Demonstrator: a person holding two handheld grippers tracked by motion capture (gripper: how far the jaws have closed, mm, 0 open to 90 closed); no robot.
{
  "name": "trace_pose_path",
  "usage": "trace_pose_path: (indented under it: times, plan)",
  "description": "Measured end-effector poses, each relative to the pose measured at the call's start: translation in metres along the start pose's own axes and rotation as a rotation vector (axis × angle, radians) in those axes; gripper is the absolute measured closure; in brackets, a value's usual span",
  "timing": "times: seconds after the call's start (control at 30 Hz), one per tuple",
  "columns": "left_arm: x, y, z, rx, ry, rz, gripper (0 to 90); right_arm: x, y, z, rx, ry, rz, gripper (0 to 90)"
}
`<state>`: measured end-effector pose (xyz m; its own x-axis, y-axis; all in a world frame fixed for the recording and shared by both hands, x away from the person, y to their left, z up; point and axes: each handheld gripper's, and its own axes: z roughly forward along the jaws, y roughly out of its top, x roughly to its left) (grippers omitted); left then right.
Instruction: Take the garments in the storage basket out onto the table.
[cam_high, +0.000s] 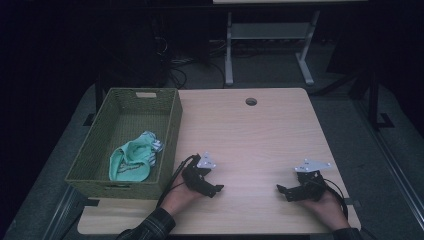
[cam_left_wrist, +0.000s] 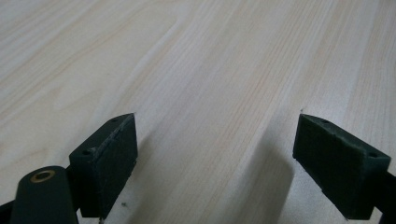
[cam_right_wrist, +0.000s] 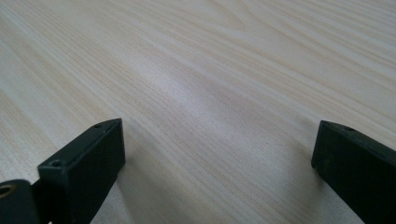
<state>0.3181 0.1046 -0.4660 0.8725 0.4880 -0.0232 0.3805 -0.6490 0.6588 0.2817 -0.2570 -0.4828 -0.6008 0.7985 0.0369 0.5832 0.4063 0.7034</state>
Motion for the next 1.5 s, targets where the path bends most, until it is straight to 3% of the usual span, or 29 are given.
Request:
trace_pose_path:
  times: [1.5]
  plan:
    - [0.008,0.015,-0.018,-0.039,-0.002,-0.042,13.8,0.000,0.000,0.000,0.001,0.002,0.002,2.2]
